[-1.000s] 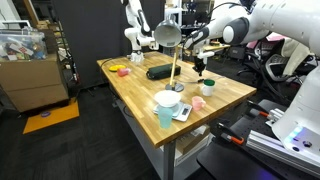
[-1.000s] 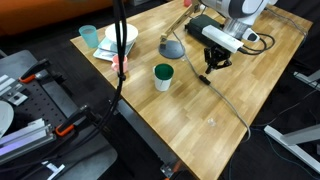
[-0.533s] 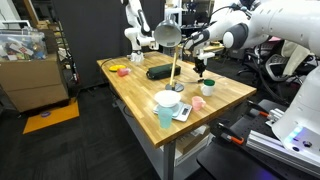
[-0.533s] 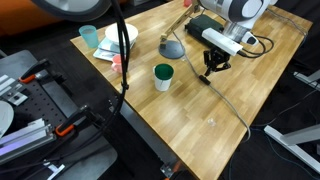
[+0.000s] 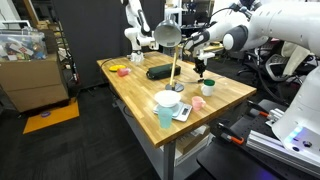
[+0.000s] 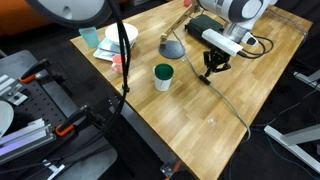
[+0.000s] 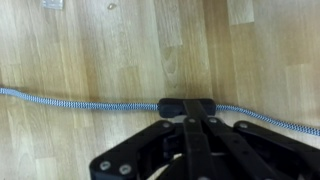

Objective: Turn on the light

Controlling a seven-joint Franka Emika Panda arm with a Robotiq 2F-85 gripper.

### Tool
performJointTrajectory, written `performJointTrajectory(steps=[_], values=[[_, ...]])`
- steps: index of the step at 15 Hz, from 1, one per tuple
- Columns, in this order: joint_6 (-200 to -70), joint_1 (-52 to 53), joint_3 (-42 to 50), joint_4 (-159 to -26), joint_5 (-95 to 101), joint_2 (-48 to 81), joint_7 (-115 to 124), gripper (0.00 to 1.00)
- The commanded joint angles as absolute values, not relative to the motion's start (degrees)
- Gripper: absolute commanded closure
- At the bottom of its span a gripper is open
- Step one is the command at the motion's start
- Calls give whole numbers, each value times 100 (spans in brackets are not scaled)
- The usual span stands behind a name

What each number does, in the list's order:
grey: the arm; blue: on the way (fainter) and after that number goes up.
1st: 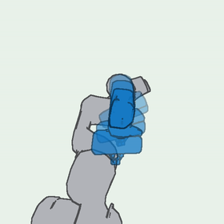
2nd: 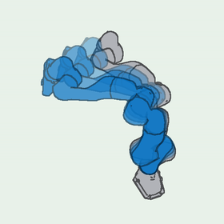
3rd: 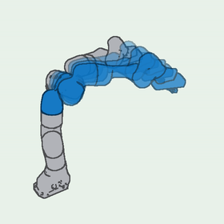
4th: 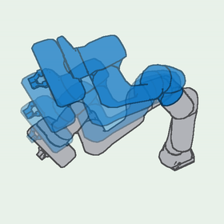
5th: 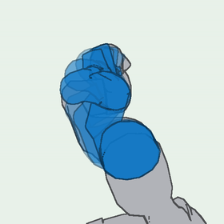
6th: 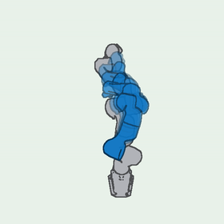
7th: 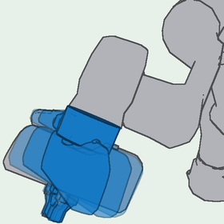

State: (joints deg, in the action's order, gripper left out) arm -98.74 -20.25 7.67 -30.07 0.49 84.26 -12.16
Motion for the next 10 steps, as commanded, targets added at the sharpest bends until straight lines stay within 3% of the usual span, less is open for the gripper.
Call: performJointTrajectory(steps=[1, 10], values=[[-9849, -2062, 653, -2975, 166, 8426, -1192, 99], [-10015, -2034, 599, -2917, 179, 8425, -1270, 100]])
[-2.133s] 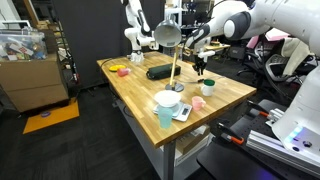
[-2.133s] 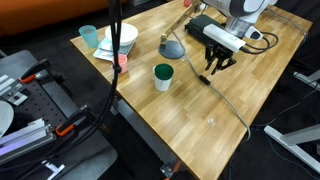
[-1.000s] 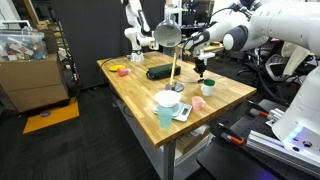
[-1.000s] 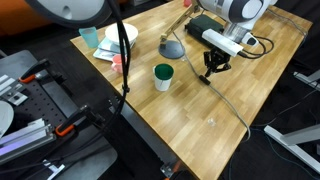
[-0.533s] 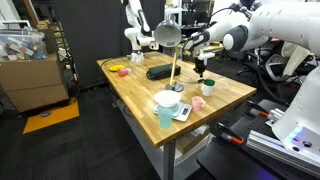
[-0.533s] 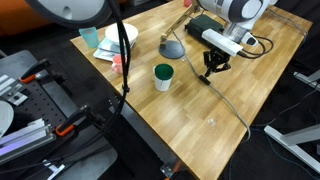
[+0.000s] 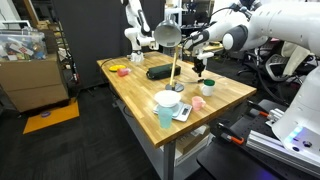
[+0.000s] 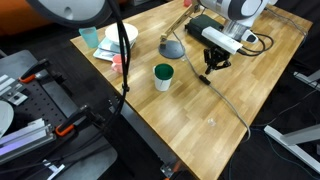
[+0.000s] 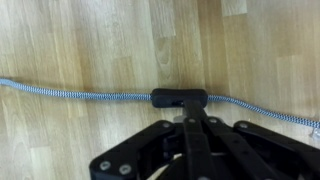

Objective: Turn on the light

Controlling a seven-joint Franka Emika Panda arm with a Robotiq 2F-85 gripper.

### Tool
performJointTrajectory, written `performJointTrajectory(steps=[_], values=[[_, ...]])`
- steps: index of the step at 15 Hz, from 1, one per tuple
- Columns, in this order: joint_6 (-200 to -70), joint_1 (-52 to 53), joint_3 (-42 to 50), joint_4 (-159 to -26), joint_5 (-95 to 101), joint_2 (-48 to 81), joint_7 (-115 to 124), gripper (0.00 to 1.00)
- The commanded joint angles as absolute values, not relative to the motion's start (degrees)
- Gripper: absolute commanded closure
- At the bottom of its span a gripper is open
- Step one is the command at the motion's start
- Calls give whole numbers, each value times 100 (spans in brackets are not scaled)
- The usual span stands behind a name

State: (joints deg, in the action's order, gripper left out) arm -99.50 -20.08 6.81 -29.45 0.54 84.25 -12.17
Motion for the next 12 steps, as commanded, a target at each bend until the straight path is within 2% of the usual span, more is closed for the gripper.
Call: performJointTrajectory(steps=[1, 12], values=[[-10018, -2033, 598, -2935, 189, 8425, -1277, 100], [-9981, -2017, 635, -3108, 415, 8459, -1488, 100]])
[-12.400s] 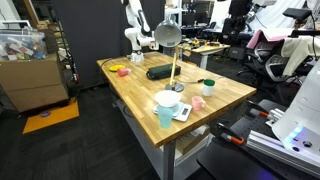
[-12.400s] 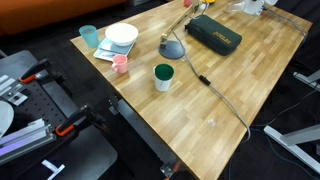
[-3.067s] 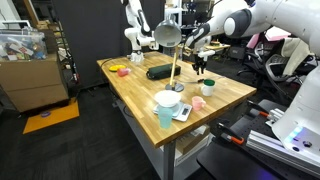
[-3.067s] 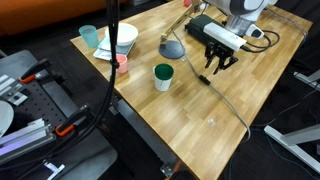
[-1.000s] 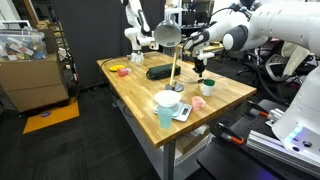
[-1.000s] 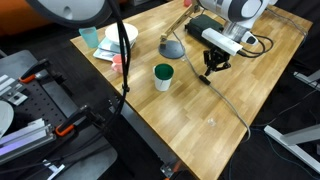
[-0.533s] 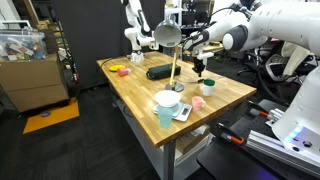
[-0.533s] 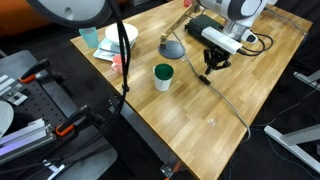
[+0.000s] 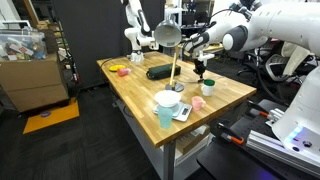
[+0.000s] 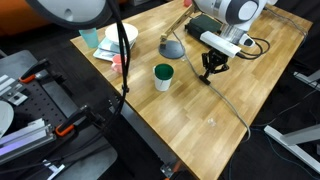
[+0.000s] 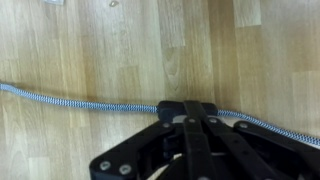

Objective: Turn on the light

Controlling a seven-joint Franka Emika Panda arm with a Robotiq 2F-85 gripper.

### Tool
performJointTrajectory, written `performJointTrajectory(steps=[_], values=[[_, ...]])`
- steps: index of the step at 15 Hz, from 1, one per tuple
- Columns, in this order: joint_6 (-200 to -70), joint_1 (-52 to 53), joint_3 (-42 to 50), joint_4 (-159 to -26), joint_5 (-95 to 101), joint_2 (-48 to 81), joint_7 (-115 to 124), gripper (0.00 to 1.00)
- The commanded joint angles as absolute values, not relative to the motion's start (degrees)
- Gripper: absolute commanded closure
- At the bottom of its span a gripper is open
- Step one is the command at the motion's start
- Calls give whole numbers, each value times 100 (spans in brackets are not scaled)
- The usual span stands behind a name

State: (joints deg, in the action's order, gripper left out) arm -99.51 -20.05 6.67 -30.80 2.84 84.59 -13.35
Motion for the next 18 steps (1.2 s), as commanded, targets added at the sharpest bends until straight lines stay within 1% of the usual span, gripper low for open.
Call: performJointTrajectory(steps=[1, 8, 18], values=[[-9974, -2019, 638, -3110, 437, 8459, -1510, 100], [-10093, -2032, 601, -3137, 505, 8459, -1731, 100], [-10258, -2051, 452, -3202, 498, 8460, -2805, 100]])
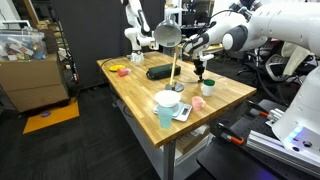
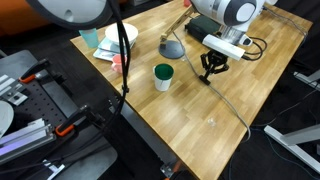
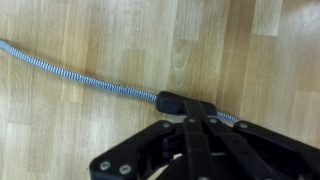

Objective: Turn on the light

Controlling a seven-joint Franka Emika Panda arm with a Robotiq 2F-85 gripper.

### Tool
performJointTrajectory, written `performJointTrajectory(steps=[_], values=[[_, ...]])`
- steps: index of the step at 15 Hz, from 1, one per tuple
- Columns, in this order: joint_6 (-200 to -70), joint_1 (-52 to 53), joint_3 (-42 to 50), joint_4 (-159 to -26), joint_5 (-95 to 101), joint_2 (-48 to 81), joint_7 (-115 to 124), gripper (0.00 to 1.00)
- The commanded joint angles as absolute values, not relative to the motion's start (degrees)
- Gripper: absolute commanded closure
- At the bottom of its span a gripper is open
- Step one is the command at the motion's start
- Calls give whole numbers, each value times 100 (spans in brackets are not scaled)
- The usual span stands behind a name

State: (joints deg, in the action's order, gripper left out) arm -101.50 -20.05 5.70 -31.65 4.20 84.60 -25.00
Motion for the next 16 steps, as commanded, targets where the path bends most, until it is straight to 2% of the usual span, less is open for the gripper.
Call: performJointTrajectory(steps=[1, 16], values=[[-10256, -2050, 446, -3207, 499, 8460, -2873, 100], [-10209, -2104, 454, -3156, 489, 8452, -3007, 100]])
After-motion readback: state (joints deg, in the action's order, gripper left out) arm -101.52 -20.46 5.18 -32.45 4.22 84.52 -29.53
